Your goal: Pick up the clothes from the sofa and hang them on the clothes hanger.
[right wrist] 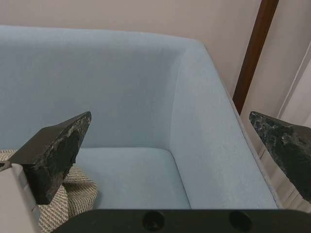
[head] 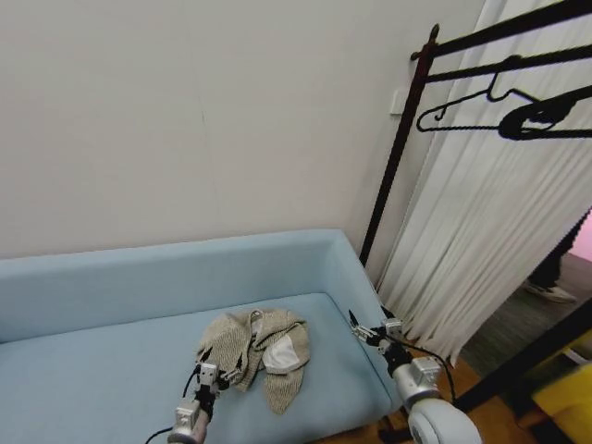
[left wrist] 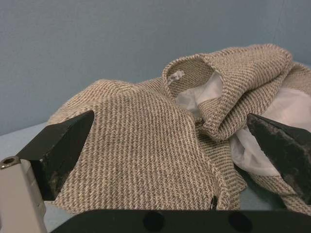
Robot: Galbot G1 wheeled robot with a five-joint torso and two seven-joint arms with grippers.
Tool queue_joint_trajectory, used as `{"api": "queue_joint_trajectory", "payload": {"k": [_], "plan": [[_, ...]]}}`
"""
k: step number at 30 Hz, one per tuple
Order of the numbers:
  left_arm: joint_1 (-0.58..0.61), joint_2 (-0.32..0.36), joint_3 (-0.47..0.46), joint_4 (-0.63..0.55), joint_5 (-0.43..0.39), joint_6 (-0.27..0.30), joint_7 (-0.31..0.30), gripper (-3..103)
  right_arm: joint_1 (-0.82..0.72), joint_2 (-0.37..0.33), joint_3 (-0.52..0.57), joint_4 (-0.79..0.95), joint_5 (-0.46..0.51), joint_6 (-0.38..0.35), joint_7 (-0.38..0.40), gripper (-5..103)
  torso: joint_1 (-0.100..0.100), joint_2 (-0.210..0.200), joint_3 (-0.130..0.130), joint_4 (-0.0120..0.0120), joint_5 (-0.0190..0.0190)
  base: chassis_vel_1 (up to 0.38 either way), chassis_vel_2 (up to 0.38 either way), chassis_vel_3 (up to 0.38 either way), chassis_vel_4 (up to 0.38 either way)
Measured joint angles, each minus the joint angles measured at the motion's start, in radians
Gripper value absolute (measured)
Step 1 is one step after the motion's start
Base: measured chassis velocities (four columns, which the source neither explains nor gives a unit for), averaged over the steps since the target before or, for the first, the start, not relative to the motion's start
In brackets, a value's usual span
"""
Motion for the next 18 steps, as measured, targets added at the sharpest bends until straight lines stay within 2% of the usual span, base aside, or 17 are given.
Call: {"api": "queue_joint_trajectory", "payload": {"k": [6,11,13,18], "plan": [[-0.041,0.006,0.035,0.044,0.024,0.047,-0.009,100,-0.007,-0.014,0.003,-0.011,0.002,0.002,0.007,100,0.000,0.000,0.000,0.0001,0.0002,0.000,0.000,0.000,0.000],[-0.062,0.046,0.043,0.051,-0.051,0.085,0.030,100,-0.008,-0.016,0.005,-0.026,0.002,0.009,0.009,100,0.000,0.000,0.000,0.0000,0.0001,0.000,0.000,0.000,0.000],[-0.064,0.069,0.048,0.045,-0.091,0.117,0.038,100,-0.007,-0.013,0.007,-0.035,0.002,0.015,0.009,100,0.000,0.000,0.000,0.0001,0.0001,0.000,0.000,0.000,0.000],[-0.069,0.086,0.058,0.055,-0.104,0.137,0.034,100,-0.006,-0.005,0.012,-0.047,0.001,0.023,0.009,100,0.000,0.000,0.000,0.0001,0.0001,0.000,0.000,0.000,0.000]]}}
